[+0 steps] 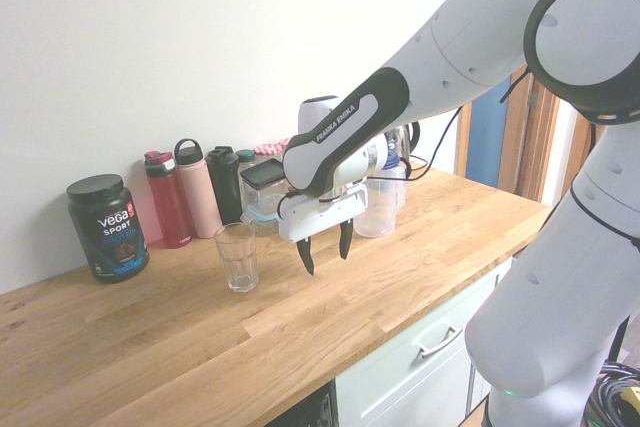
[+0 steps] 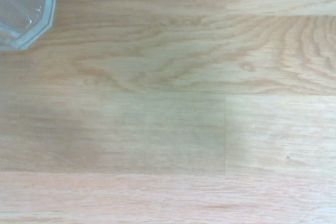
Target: Pour me some water
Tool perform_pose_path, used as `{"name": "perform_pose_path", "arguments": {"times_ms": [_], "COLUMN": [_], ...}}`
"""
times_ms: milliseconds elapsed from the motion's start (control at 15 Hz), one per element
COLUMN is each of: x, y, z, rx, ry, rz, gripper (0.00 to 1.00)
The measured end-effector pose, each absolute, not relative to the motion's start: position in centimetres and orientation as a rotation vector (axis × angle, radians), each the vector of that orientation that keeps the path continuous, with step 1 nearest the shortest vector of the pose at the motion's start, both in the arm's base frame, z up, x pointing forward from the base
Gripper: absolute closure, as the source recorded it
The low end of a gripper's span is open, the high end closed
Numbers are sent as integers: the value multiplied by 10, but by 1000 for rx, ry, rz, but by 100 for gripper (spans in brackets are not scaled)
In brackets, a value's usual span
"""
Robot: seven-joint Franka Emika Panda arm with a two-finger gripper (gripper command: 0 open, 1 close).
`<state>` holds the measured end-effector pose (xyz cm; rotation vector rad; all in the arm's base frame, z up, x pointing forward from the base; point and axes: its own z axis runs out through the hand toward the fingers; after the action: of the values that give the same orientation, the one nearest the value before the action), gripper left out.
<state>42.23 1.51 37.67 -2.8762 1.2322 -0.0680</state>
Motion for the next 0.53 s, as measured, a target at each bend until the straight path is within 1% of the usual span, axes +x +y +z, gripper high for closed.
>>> {"name": "perform_pose_path", "arguments": {"times_ms": [133,267,533], "x": [423,423,400], "y": [14,9,-20], "z": [378,396,477], "rx": [-2881,-2872,-2785], "ry": [1228,1227,1202], "rz": [-80,-163,-426], "gripper": [0,0,0]}}
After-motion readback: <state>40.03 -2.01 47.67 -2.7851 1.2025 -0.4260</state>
